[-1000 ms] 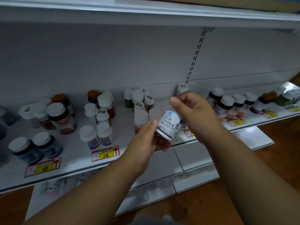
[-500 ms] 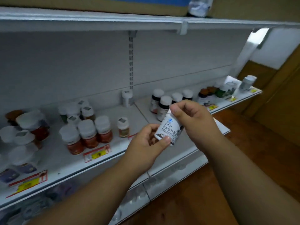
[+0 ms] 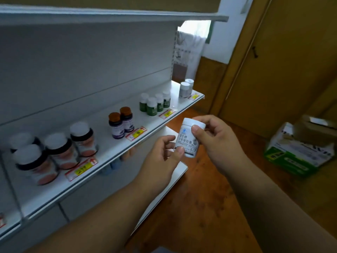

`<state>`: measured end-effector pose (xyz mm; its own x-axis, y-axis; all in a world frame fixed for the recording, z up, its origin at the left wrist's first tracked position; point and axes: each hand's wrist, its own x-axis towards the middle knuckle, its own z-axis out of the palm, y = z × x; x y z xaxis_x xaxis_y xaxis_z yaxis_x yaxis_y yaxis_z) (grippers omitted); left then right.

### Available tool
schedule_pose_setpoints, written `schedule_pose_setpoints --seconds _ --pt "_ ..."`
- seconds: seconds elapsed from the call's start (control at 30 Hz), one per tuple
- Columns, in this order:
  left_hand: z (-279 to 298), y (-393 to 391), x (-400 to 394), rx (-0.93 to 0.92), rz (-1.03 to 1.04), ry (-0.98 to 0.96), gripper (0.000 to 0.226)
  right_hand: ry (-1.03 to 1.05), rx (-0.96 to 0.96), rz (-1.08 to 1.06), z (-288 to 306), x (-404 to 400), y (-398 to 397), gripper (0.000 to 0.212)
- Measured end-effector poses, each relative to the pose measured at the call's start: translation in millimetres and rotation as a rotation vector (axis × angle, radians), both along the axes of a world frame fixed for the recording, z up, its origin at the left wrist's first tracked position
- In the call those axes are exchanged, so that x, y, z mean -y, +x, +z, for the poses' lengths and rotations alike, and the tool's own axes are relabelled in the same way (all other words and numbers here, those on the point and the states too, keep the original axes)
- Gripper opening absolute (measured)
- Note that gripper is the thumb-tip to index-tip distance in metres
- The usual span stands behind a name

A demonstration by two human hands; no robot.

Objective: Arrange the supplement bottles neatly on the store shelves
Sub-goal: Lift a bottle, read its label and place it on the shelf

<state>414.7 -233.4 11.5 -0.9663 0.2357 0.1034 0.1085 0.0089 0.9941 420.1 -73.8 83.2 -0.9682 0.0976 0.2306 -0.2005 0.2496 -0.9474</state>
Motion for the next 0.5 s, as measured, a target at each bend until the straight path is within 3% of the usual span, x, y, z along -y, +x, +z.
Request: schedule_pose_setpoints --seconds 0.27,0.5 --pt "0 -149 -72 -0.073 0.006 -0.051 0.041 -0.069 0.031 -0.03 -11 -71 -136 0.018" --pt "10 -271 -126 -0.117 0.008 -0.191 0.033 0.104 0.054 -0.127 -16 -145 -251 0.011"
